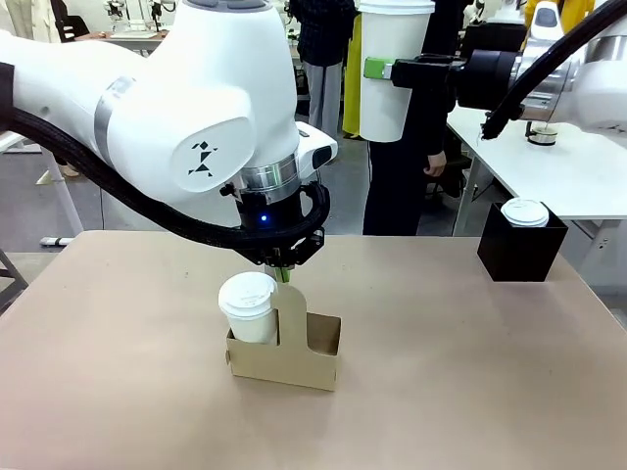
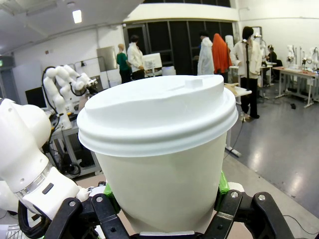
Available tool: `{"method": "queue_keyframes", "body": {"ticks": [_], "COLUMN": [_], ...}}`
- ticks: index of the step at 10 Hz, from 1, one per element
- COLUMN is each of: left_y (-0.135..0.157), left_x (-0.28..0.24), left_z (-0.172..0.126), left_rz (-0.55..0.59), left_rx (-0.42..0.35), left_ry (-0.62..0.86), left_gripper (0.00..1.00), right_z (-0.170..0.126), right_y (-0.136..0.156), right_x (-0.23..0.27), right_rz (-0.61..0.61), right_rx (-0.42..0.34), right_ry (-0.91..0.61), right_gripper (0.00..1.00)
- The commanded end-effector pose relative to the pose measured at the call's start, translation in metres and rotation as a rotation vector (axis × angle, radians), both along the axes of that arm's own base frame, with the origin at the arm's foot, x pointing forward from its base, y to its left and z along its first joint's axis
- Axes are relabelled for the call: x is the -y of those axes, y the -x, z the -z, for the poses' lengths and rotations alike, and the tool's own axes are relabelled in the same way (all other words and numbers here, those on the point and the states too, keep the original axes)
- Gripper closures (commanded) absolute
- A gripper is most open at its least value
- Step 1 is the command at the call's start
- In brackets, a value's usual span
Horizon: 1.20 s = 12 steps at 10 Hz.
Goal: Pour a drink into a cup and package it in a carrier.
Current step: Insert the held 600 ml Paper Cup into the Cup Carrier.
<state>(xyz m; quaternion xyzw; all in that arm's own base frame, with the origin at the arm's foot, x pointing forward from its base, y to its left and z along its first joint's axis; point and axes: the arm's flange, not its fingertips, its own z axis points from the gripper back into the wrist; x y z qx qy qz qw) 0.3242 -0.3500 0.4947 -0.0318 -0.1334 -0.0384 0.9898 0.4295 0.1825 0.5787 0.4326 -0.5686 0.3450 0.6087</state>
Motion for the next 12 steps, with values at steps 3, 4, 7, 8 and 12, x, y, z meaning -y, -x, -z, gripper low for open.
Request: {"method": "queue_keyframes", "body": {"ticks": [3, 4, 7, 8, 12], "left_y": [0.000, -0.002, 0.002, 0.002, 0.003], "left_x": [0.000, -0.009, -0.027, -0.038, -0.118], "left_z": [0.000, -0.002, -0.040, -0.059, -0.097], "left_rz": [0.000, 0.012, 0.093, 0.124, 0.395], "left_rx": [0.000, -0.002, -0.008, -0.001, -0.061], "left_ry": [0.000, 0.029, 0.098, 0.124, 0.186], "left_gripper": [0.39, 0.39, 0.00, 0.00, 0.00], "right_z": [-0.003, -0.003, 0.007, 0.016, 0.089], "right_y": [-0.002, -0.002, -0.006, -0.010, -0.002], "right_x": [-0.003, -0.003, 0.011, 0.019, 0.018], "right_rz": [-0.001, -0.001, -0.065, -0.127, -0.300], "right_rx": [0.014, 0.014, -0.028, -0.057, -0.115], "right_ry": [-0.008, -0.008, -0.035, -0.051, -0.076], "right_gripper": [0.20, 0.20, 0.20, 0.20, 0.20]}}
